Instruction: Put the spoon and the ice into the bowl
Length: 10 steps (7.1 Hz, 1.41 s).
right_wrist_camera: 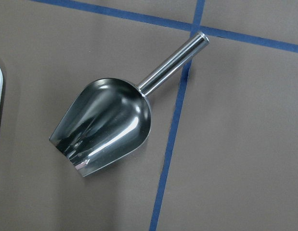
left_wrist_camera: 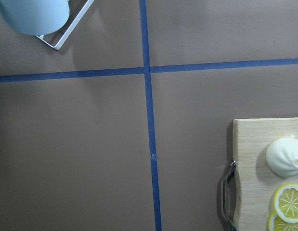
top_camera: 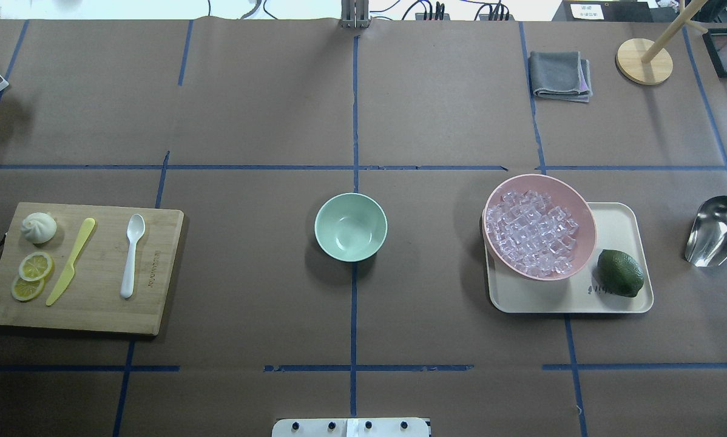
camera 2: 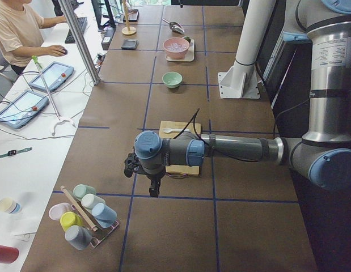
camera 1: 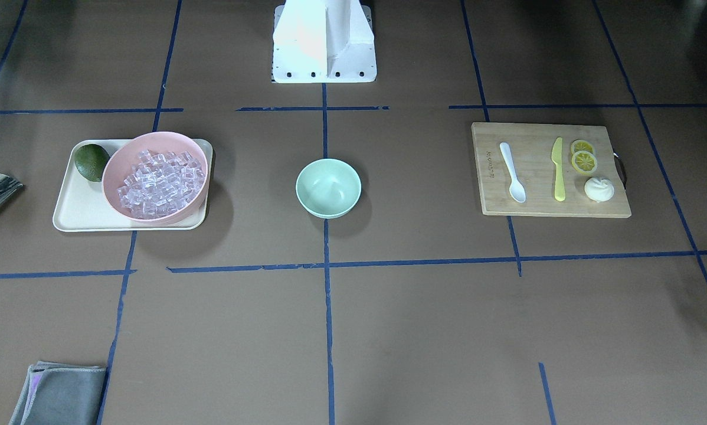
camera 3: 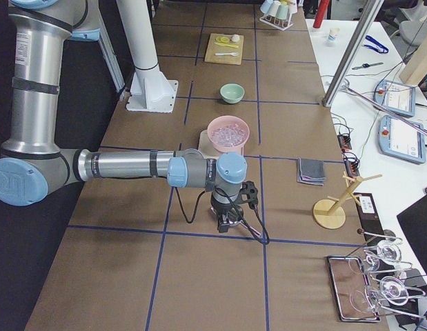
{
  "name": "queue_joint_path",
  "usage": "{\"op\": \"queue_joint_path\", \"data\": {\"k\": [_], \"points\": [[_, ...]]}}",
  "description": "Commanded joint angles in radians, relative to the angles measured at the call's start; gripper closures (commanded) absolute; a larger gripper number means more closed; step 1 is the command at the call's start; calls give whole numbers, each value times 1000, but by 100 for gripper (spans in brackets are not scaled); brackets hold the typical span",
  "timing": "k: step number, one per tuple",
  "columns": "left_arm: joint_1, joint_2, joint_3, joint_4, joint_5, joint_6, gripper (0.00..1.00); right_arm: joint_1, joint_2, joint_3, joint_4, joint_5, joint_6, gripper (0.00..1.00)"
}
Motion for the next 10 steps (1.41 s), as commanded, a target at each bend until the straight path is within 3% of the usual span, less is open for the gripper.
{"op": "queue_joint_path", "data": {"k": [1,4,5,7,9,10], "points": [[2,-1,-9,-5,3,-2,0,-1,1,1,-1,0,2,0],[33,0,-56,-10,-18,0,0,-1,15,1,1,-1,1,0],[116,-9,-85,-10,-18,-5,0,-3,17,1,1,-1,-2,0],[306,-21,-228,-10,0,-295,0,-3,17,4,3,28,1,0],[515,-107,-268,-11,57,-572,0,-4,18,7,3,33,1,0],[633,-159,-267,-16,154,-669,0,-4,18,6,3,54,2,0]]}}
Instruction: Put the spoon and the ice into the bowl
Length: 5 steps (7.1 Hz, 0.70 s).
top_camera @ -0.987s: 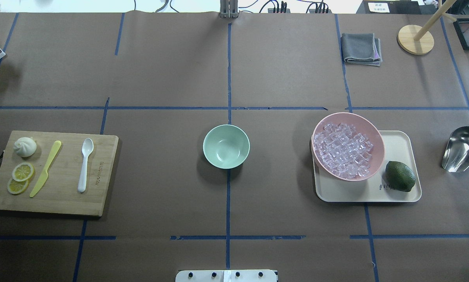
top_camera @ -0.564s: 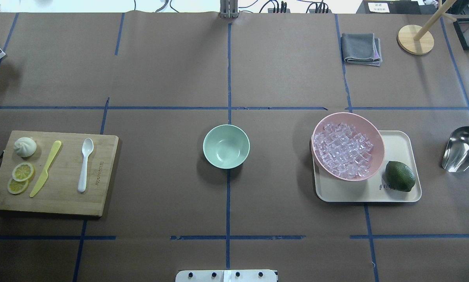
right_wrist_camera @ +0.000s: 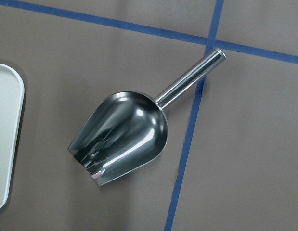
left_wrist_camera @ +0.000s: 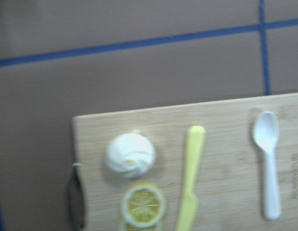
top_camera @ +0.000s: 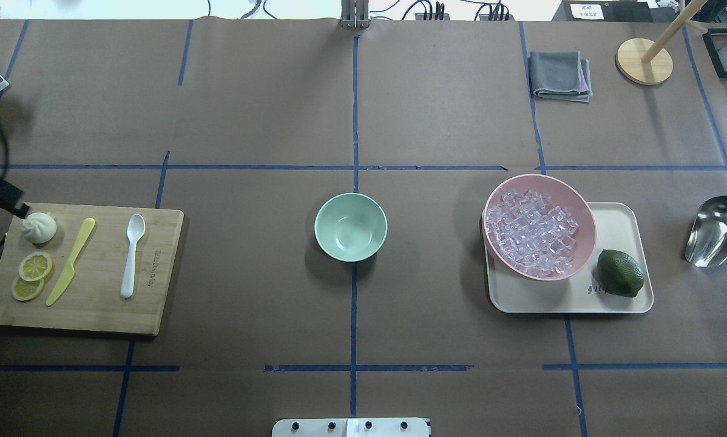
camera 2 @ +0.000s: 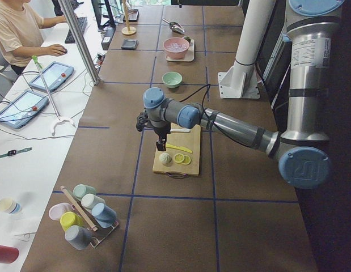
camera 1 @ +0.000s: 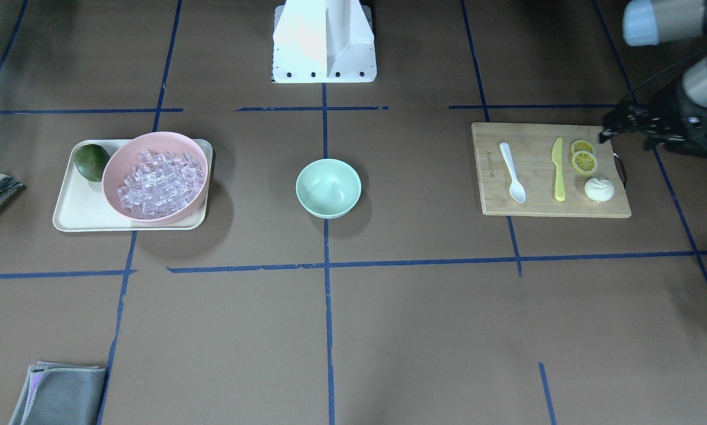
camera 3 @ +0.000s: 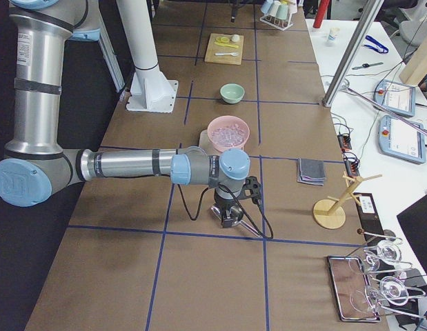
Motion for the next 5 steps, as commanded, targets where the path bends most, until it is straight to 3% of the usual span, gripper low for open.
{"op": "queue_joint_path", "data": {"k": [1,3,5], "points": [[229,-94,9,-42,170,-242,0,0,5,-2,0,21,2,0],[300,-125,89,-134,246,-346,0,-2,16,0,6,26,0,0],[319,-138,135,-157,260,-346,0,-3,16,-6,41,38,-6,0]]}}
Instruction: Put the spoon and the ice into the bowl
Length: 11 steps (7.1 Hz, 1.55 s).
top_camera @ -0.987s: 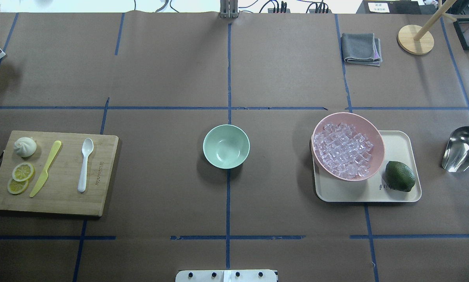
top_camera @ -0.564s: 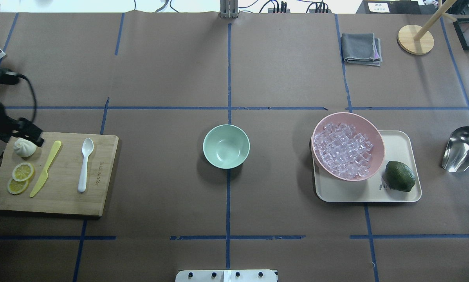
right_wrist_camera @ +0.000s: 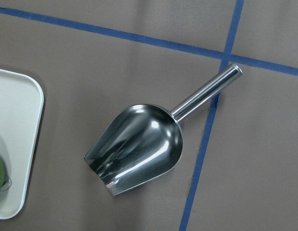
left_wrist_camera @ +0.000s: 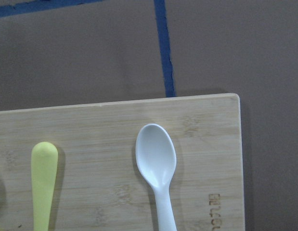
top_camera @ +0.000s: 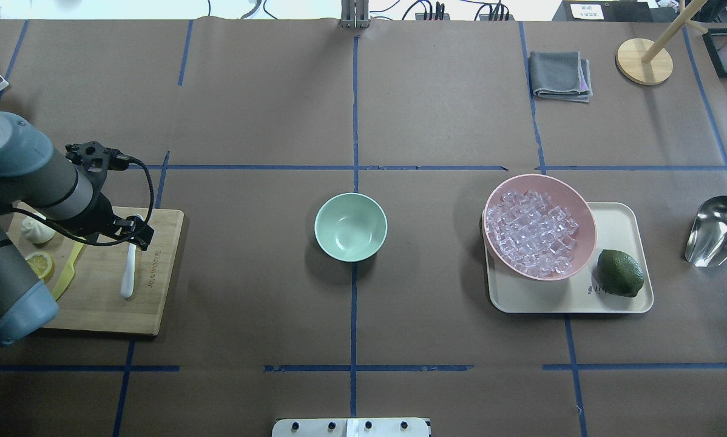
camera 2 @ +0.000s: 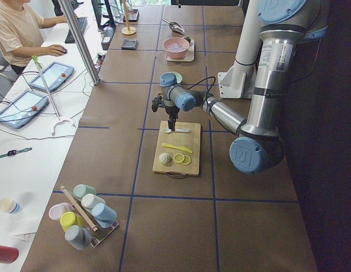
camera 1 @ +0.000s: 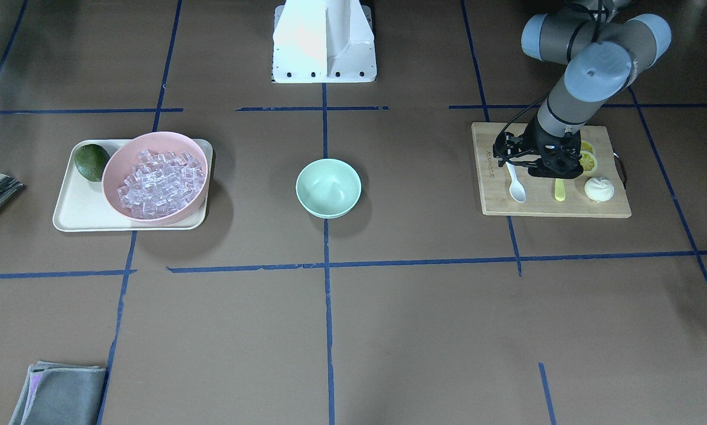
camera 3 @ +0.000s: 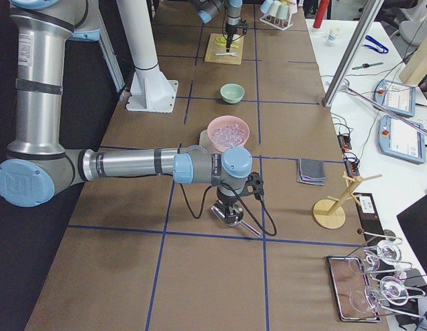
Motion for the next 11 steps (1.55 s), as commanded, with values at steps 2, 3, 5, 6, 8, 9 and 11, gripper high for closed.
{"op": "queue_joint_path", "data": {"k": [2,3,5,6,8,9,11], "points": [[24,-8,47,-14,13,-8,0,-4,-1,-4,12,3,-12,0],[25,-6,54,-14,13,-8,0,-5,-1,-4,12,3,-10,0],[25,-8,63,-25,11,-11,4,-5,-1,-6,12,3,-4,0],[25,-8,63,-26,11,-12,8,-5,-2,-6,11,3,-2,0],[25,-12,67,-26,10,-12,24,-7,-2,-7,11,4,2,0],[25,-14,67,-26,10,-12,34,-7,-2,-7,11,4,2,0],[25,-14,67,-28,8,-17,53,-8,-2,-7,11,4,4,0]]}}
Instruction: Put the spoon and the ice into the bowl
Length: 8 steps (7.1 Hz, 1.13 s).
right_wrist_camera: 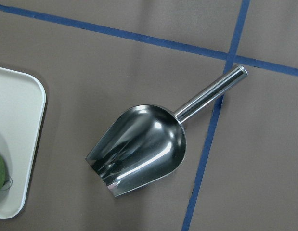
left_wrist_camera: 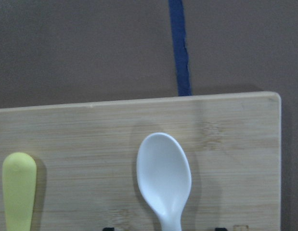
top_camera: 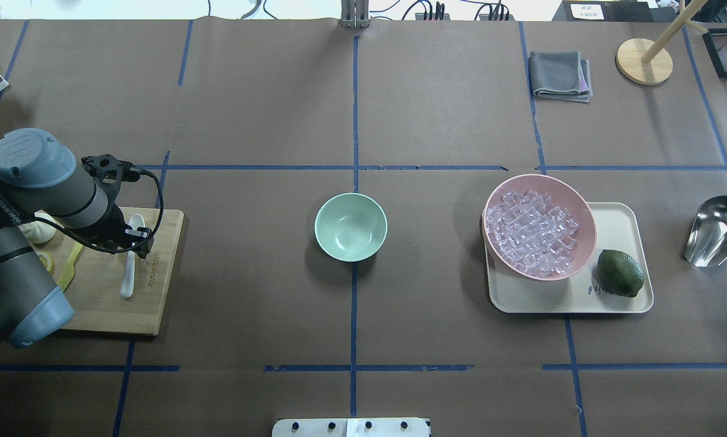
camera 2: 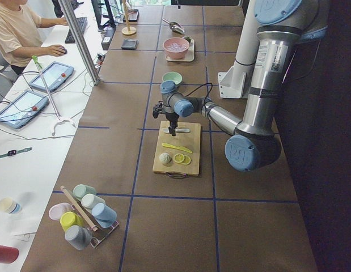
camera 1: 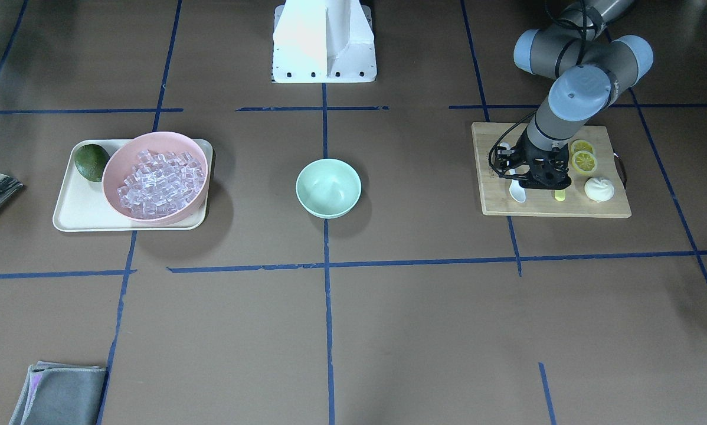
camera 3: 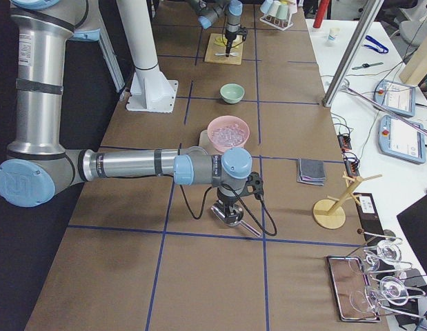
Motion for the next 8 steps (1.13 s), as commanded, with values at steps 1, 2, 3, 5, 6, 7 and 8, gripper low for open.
{"op": "queue_joint_path", "data": {"k": [1,2,3,5,6,7,8], "points": [[0,0,0,1,-3,-3,67,-1,0,0,0,0,1,0],[0,0,-3,0,-4,-8,84,-1,0,0,-2,0,1,0],[0,-16,-1,1,-4,-41,93,-1,0,-2,-3,0,1,0],[0,-22,-20,3,-6,-85,100,-4,0,-6,-2,-1,3,0],[0,-42,-32,4,-6,-112,100,-4,0,-6,0,0,3,0],[0,-112,-32,13,-4,-181,100,-4,0,-6,0,0,3,0],[3,-158,-34,13,-6,-216,100,-4,0,-6,0,0,3,0]]}}
